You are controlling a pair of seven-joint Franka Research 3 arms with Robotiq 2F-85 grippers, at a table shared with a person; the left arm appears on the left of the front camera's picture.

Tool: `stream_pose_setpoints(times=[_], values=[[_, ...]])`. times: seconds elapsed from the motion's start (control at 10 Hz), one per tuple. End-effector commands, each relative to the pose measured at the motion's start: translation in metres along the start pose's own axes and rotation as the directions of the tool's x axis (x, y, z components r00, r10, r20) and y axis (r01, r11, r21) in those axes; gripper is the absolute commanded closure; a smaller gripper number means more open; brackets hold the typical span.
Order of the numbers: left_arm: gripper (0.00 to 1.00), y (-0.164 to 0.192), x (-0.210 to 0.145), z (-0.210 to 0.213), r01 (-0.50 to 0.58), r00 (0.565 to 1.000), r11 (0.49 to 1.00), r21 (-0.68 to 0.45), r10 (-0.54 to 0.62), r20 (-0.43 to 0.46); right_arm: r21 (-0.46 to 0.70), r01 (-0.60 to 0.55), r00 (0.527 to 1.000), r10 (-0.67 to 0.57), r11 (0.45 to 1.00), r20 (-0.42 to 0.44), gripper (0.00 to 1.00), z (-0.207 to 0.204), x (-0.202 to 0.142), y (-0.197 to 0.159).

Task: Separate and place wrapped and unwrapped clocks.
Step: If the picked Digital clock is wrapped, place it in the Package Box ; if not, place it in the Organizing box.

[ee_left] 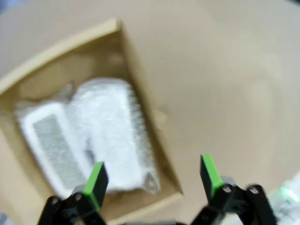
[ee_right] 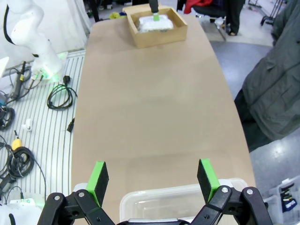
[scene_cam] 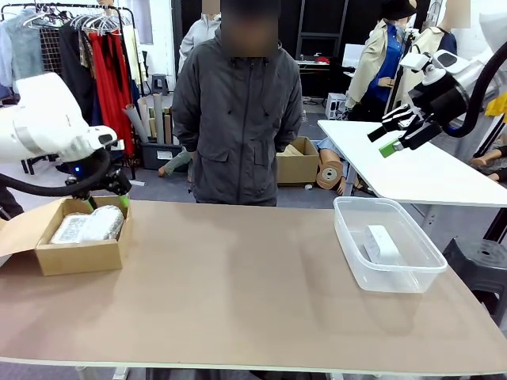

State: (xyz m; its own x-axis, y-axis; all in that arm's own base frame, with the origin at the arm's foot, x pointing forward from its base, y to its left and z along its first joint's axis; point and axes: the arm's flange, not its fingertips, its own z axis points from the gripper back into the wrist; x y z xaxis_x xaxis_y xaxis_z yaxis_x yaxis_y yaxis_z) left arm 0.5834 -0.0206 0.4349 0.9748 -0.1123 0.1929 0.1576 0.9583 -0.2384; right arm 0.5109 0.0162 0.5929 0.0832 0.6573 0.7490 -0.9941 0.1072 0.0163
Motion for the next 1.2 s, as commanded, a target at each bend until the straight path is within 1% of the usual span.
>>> stream_pose_setpoints(times=[0.0,0.1,0.2,0.3,0.4,0.5,0.6,0.7,0.8,0.9,1.0,1.1], values=[[0.0,0.003,0.011,0.025,0.066,0.996,0.986,-0.155,-0.075,-0.055,0.001,-0.025,1.0,0.025,1.0,-0.009,0.0,0.001,0.0,0.001],[0.0,0.001,0.015,0.037,0.152,0.984,0.961,-0.229,-0.169,-0.056,0.001,-0.025,1.0,0.025,1.0,-0.009,0.0,0.001,0.0,0.001],[0.0,-0.002,0.018,0.041,0.178,0.978,0.937,-0.301,-0.202,-0.051,0.001,-0.025,1.0,0.025,1.0,-0.009,0.0,0.001,0.0,0.001],[0.0,-0.004,0.022,0.053,0.269,0.957,0.891,-0.366,-0.292,-0.006,0.001,-0.025,1.0,0.025,1.0,-0.009,0.0,0.001,0.0,0.001],[0.0,-0.003,0.026,0.061,0.395,0.915,0.817,-0.42,-0.39,0.102,0.001,-0.025,1.0,0.025,1.0,-0.009,0.0,0.001,0.0,0.001],[0.0,-0.003,0.03,0.068,0.516,0.856,0.757,-0.4,-0.468,0.219,0.001,-0.025,1.0,0.025,1.0,-0.009,0.0,0.001,0.0,0.001],[0.0,-0.006,0.03,0.073,0.638,0.769,0.691,-0.339,-0.549,0.328,0.001,-0.025,1.0,0.025,1.0,-0.009,0.0,0.001,0.0,0.001],[0.0,-0.007,0.029,0.081,0.727,0.685,0.617,-0.301,-0.626,0.373,0.001,-0.025,1.0,0.025,1.0,-0.009,0.0,0.001,0.0,0.001],[0.0,-0.014,0.023,0.085,0.797,0.604,0.536,-0.277,-0.697,0.387,0.001,-0.025,1.0,0.025,1.0,-0.009,0.0,0.001,0.0,0.001],[0.0,-0.019,0.019,0.088,0.853,0.522,0.465,-0.238,-0.744,0.418,0.001,-0.025,1.0,0.025,1.0,-0.009,0.0,0.001,0.0,0.001],[0.0,-0.028,0.016,0.091,0.885,0.464,0.421,-0.199,-0.766,0.445,0.001,-0.025,1.0,0.025,1.0,-0.009,0.0,0.001,0.0,0.001],[0.0,-0.033,0.017,0.097,0.891,0.449,0.416,-0.183,-0.737,0.505,0.001,-0.025,1.0,0.025,1.0,-0.009,0.0,0.001,0.0,0.001]])
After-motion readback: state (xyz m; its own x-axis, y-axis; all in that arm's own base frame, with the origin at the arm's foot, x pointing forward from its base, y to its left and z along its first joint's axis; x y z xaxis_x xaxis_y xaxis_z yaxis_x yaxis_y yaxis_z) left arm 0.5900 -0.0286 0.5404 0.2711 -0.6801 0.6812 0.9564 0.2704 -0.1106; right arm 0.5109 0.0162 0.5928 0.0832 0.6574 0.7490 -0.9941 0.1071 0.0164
